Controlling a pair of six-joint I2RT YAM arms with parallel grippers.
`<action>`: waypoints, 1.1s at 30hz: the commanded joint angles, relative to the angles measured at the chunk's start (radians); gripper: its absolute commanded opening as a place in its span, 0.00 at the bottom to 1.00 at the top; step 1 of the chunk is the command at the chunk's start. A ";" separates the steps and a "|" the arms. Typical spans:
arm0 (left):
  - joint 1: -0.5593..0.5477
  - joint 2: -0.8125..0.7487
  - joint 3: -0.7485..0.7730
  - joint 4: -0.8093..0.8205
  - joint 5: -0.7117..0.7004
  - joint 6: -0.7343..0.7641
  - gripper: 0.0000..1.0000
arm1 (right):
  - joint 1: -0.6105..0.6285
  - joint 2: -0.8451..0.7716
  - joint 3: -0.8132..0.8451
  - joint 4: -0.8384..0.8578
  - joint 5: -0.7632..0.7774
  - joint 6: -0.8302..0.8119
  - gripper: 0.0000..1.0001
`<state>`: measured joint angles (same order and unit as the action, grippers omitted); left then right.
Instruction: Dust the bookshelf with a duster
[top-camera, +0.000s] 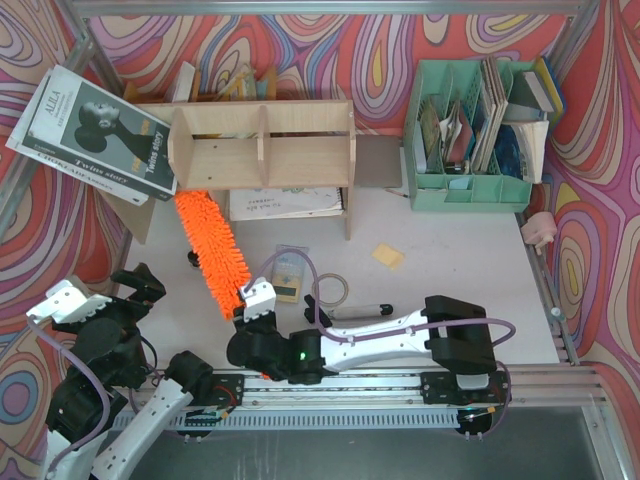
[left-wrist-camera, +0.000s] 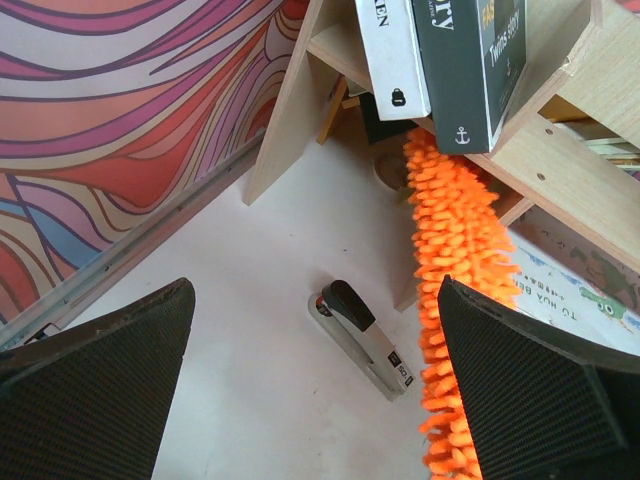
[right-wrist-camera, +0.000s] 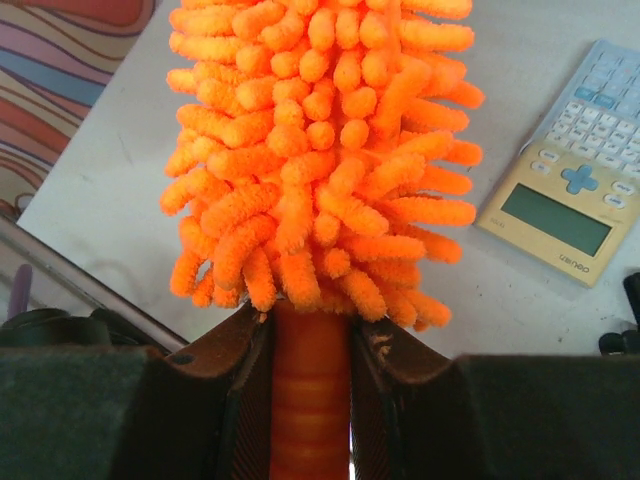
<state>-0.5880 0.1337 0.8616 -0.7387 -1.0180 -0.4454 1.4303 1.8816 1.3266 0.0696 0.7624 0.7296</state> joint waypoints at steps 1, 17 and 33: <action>0.008 -0.018 -0.012 0.002 -0.012 -0.003 0.98 | 0.069 -0.079 0.033 0.076 0.241 -0.016 0.00; 0.008 -0.050 -0.011 0.000 0.009 -0.009 0.98 | 0.091 0.158 0.417 -0.520 0.196 0.424 0.00; 0.008 -0.052 -0.007 -0.014 0.012 -0.019 0.98 | 0.115 0.176 0.475 -0.564 0.220 0.443 0.00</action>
<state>-0.5861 0.0952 0.8616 -0.7403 -1.0134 -0.4568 1.5005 2.1490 1.8217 -0.5549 0.7937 1.2018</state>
